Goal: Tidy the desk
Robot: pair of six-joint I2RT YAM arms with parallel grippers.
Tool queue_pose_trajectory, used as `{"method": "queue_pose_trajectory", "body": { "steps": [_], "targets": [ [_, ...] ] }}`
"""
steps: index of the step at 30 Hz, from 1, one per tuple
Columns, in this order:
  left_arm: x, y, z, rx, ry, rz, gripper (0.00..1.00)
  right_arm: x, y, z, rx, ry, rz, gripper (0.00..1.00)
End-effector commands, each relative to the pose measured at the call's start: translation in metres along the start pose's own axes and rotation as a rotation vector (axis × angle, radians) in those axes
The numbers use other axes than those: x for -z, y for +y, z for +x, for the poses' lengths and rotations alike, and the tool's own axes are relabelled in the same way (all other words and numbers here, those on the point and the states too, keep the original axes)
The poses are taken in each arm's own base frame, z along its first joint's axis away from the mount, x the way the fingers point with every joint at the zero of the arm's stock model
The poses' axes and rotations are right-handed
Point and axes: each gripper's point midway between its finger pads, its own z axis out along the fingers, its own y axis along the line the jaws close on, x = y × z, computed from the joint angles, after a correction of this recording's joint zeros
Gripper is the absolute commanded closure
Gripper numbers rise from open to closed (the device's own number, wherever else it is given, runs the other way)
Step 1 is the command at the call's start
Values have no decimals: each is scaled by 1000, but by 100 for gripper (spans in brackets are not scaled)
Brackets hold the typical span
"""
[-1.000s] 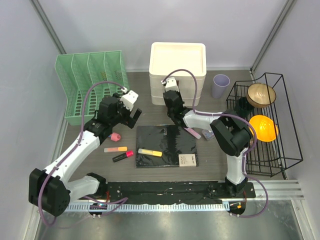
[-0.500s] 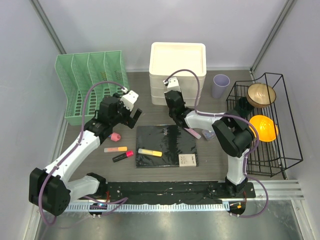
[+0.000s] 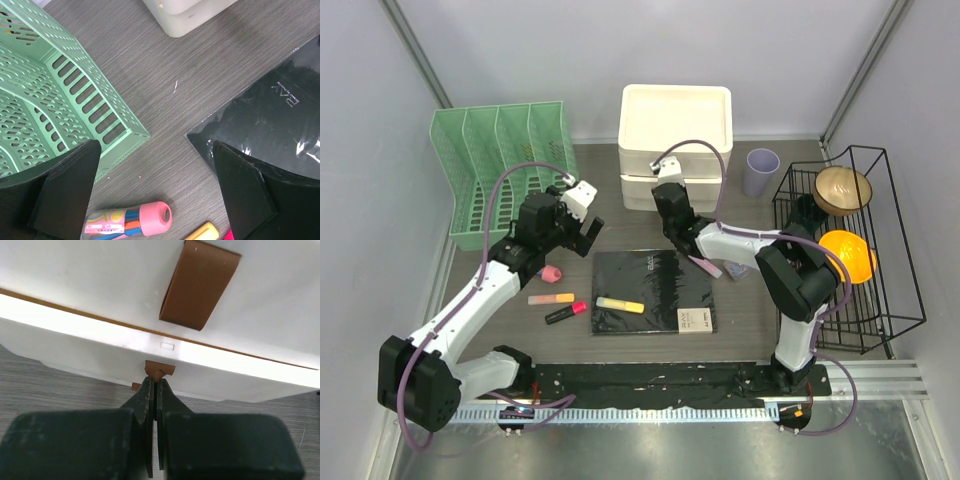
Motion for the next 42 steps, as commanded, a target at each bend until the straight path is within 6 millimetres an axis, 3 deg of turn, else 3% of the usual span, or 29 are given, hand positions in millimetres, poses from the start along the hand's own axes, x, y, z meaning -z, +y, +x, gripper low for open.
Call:
{"method": "queue_pose_trajectory", "body": {
  "steps": [1,21,42],
  "targets": [
    [5,4,-16,-16,-64,-11,0,18,-1,-19,-32,-23,-19,99],
    [4,1,-12,-18,-55,5,0,56,8,-3,-23,20,-94,99],
    [2,-6,-3,-25,-38,34,0,69,16,2,-4,50,-169,98]
  ]
}}
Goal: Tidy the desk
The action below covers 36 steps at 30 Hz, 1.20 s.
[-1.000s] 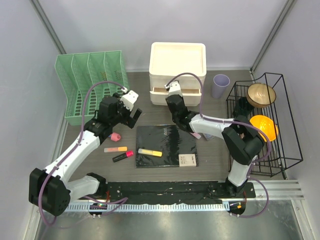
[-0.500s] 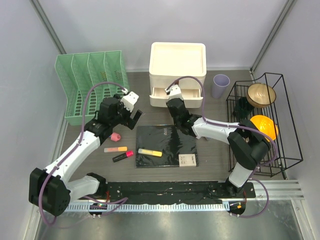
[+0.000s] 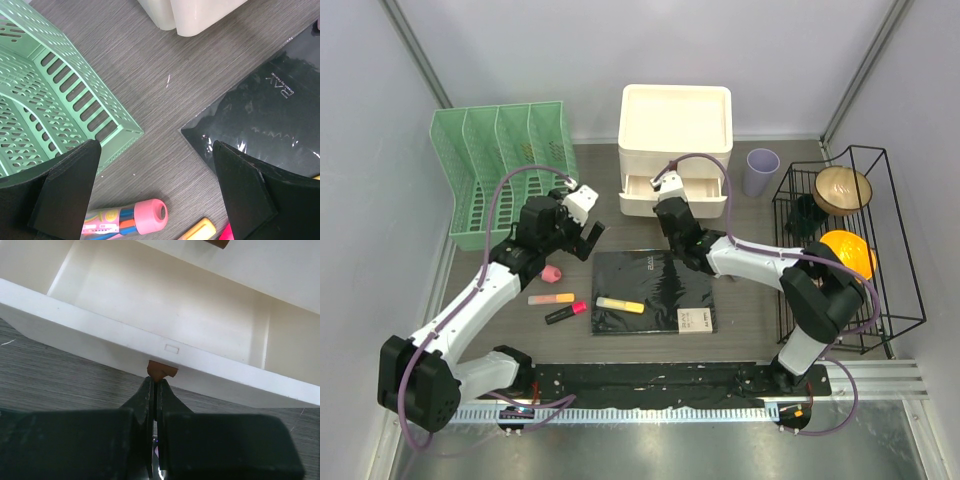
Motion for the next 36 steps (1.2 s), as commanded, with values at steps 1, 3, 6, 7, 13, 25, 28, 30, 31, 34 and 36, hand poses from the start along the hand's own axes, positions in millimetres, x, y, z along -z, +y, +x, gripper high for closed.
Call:
{"method": "queue_pose_trajectory", "body": {
  "steps": [1,3,6,7,13,25,28,30,31,34,36],
  "targets": [
    [3,1,-11,-18,-50,2,0,15,8,-16,-33,-30,-62,96],
    [3,1,-10,-18,-49,3,0,16,9,-15,-30,-26,-74,93],
    [3,1,-10,-21,-49,4,0,16,10,-13,-17,-16,-77,84],
    [2,0,-9,-21,-47,6,0,16,10,-11,-11,-9,-80,78],
    [2,0,-8,-21,-47,8,0,16,11,-4,18,16,-85,58],
    [3,1,-5,-28,-41,3,0,28,4,-1,96,41,-116,46],
    [5,-1,-5,-37,-45,10,0,36,2,8,154,70,-144,42],
    [5,-3,-4,-43,-44,18,0,41,0,15,190,78,-165,39],
    [5,-3,-3,-45,-42,24,0,46,-4,21,245,99,-178,38],
    [6,-6,-2,-50,-40,37,0,53,-16,34,337,128,-167,36],
    [6,-8,-3,-53,-44,50,0,56,-25,46,393,162,-151,34]
  ]
}}
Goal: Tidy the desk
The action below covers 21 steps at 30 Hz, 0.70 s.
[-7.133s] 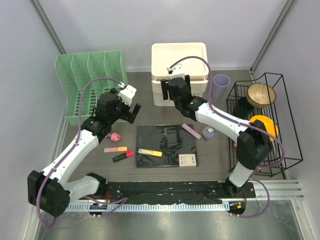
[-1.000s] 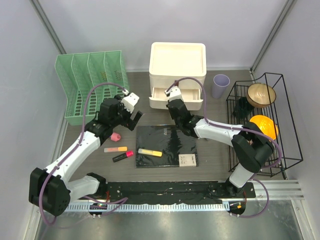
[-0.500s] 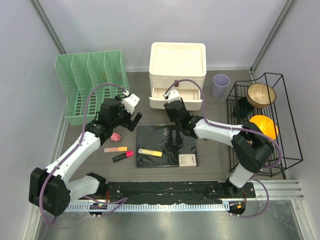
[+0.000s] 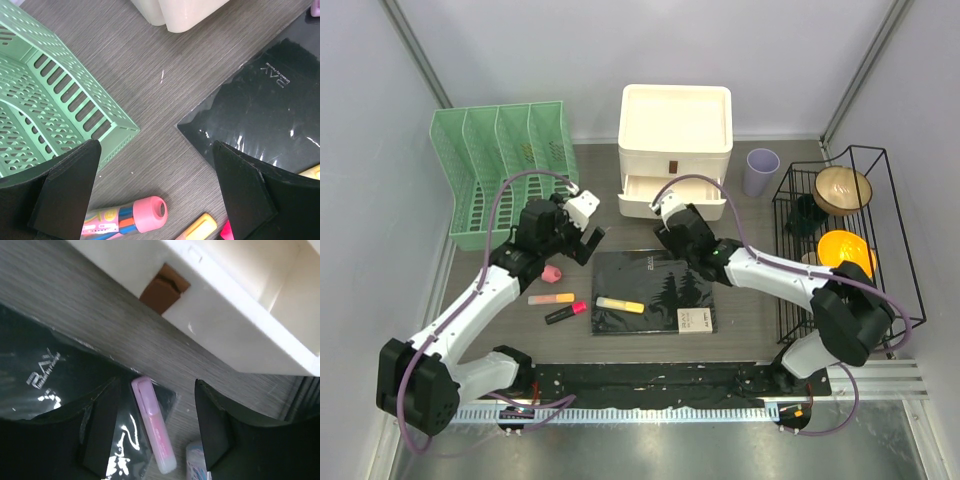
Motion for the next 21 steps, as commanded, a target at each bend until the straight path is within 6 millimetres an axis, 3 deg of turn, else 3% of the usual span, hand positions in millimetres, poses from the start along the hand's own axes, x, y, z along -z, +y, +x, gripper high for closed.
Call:
{"method": "queue_pose_trajectory", "body": {
  "steps": [1,9,21],
  "targets": [
    [4,-3,-9,-26,-45,24,0,14,-11,19,157,52,2,34],
    [3,-6,-7,-27,-44,40,0,16,-16,51,251,114,-44,32],
    [4,-6,-2,-33,-38,37,0,8,-14,80,205,209,-217,33]
  ]
}}
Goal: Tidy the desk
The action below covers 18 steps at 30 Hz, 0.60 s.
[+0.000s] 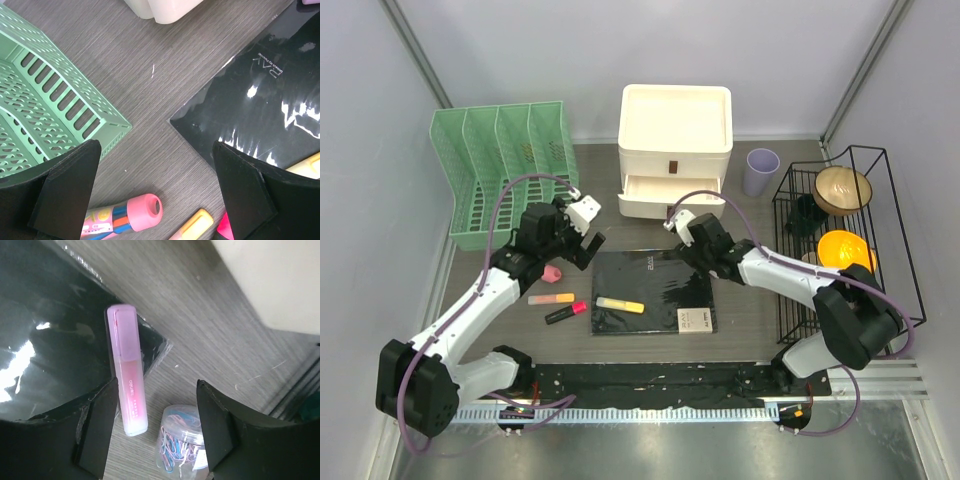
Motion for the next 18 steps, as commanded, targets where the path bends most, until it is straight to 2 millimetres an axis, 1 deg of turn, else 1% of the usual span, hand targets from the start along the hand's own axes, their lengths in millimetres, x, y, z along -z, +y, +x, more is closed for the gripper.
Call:
{"method": "queue_pose_trajectory", "body": {
  "steps": [1,6,18],
  "targets": [
    [3,2,-9,-21,-43,-1,0,1,7,-3,-3,-14,-102,33],
    [2,1,-9,-21,-41,2,0,0,13,2,4,-12,-163,34],
    [2,2,-8,-18,-41,-1,0,-12,26,24,32,52,-263,37]
  ]
}}
